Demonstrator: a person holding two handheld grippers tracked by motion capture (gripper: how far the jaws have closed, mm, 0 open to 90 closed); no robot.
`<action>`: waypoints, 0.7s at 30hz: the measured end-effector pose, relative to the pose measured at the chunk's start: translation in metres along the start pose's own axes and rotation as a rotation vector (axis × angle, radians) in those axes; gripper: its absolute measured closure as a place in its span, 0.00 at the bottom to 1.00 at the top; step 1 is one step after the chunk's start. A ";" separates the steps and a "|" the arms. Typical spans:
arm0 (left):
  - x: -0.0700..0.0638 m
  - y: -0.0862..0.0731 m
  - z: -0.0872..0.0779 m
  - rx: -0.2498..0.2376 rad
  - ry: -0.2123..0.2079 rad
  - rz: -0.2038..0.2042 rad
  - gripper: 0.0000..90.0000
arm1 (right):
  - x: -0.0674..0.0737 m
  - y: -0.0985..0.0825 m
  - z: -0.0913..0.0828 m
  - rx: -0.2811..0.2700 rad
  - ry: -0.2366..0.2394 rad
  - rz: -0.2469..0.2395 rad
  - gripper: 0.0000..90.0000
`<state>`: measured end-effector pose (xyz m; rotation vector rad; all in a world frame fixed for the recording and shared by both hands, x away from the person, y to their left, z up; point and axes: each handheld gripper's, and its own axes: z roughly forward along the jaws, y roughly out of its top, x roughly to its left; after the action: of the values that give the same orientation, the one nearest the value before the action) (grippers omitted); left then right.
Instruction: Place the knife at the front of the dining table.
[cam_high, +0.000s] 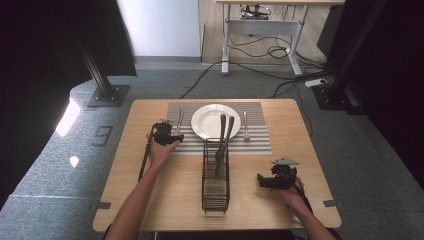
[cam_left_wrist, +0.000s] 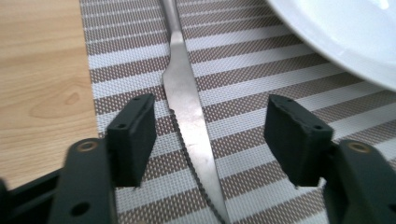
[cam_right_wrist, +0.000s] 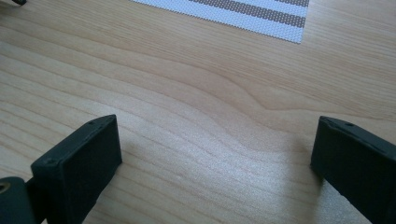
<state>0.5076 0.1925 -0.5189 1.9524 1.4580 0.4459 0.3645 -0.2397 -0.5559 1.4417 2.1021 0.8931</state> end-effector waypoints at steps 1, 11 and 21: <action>0.000 0.000 -0.004 -0.014 -0.010 0.004 0.34 | 0.000 0.000 0.000 0.000 0.000 0.000 0.02; -0.013 -0.014 -0.062 -0.104 -0.119 0.060 0.25 | 0.000 0.000 0.000 0.003 0.001 0.000 0.01; -0.031 -0.050 -0.113 -0.136 -0.192 0.124 0.25 | 0.000 0.000 0.000 0.003 0.005 -0.001 0.01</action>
<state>0.3923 0.2051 -0.4668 1.9255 1.1617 0.3903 0.3647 -0.2399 -0.5559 1.4408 2.1083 0.8949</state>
